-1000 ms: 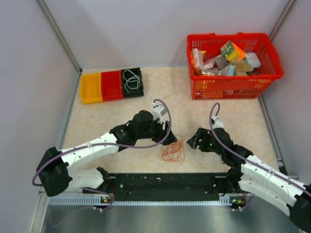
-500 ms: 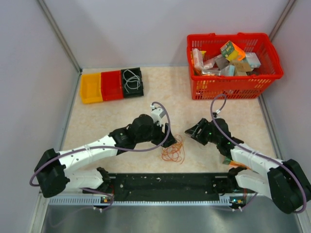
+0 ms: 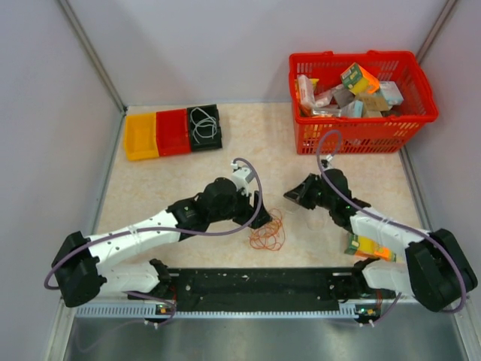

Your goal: Untangle the cables

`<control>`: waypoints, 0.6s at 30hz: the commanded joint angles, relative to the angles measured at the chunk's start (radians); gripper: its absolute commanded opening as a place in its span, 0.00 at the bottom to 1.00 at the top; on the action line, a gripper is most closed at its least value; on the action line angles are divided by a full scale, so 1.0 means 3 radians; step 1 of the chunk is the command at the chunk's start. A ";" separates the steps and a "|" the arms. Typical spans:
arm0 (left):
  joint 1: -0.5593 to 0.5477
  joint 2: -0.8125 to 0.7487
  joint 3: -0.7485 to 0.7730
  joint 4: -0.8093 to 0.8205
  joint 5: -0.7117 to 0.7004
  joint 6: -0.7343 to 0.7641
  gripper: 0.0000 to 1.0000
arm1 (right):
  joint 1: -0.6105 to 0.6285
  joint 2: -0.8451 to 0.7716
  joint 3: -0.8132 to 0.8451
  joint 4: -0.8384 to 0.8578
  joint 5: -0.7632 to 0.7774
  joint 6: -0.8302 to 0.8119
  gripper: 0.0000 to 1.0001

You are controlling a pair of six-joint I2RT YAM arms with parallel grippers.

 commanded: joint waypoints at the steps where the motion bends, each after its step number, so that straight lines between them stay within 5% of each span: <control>1: -0.0017 -0.0214 0.0123 0.0012 -0.0208 0.0087 0.70 | -0.0021 -0.0576 0.0590 -0.0265 -0.0241 -0.0340 0.00; 6: -0.0017 -0.0433 0.0016 0.0349 -0.0285 0.0103 0.74 | -0.0021 -0.1175 0.1321 -0.0930 -0.0393 -0.0556 0.00; 10: -0.0017 -0.0546 0.0016 0.0692 -0.0152 0.0098 0.85 | -0.0021 -0.1160 0.1955 -0.1054 -0.0715 -0.0520 0.00; 18: -0.0012 -0.0633 0.0036 0.0968 -0.0025 0.0056 0.86 | -0.0021 -0.0951 0.2697 -0.0947 -0.0997 -0.0361 0.00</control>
